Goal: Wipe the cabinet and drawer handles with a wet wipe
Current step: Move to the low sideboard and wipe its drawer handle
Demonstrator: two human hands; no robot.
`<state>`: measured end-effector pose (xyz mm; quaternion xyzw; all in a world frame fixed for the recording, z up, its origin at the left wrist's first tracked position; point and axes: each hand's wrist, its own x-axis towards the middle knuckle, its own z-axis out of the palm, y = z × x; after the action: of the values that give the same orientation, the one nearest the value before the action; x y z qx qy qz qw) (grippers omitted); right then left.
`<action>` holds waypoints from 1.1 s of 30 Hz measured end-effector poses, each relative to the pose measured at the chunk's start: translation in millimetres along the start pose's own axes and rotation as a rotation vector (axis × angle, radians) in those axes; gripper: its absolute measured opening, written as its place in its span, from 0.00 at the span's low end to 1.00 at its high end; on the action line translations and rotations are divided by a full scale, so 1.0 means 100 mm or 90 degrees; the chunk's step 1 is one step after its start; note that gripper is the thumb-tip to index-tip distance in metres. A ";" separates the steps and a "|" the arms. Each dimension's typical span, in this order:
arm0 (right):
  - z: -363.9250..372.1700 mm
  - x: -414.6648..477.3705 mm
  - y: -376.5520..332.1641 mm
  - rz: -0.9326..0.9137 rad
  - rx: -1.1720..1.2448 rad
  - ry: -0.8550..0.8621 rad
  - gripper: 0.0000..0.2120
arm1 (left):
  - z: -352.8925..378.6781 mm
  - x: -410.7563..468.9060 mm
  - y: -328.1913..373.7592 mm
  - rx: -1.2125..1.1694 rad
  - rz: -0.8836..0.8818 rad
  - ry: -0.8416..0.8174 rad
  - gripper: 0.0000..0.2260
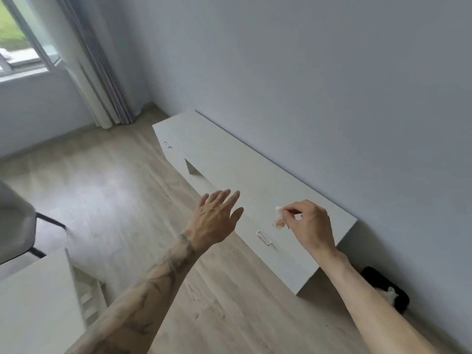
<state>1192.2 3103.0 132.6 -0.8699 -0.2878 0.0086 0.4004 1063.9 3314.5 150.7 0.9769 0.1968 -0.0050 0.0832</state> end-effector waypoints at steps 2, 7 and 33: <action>0.27 0.19 -0.07 0.056 -0.015 0.014 0.08 | 0.06 0.36 -0.37 0.000 0.041 -0.018 0.26; 0.79 0.56 -0.15 0.173 -0.059 0.061 0.09 | 0.25 1.16 -0.99 -0.001 0.135 -0.073 0.26; 3.59 0.96 1.43 0.741 -0.057 0.278 0.04 | 3.07 4.30 -1.64 0.095 0.602 -0.323 0.26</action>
<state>1254.5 3326.6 -190.9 -0.8817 0.3222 0.0356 0.3427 1404.6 3577.6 -197.0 0.9303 -0.2913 -0.2168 0.0516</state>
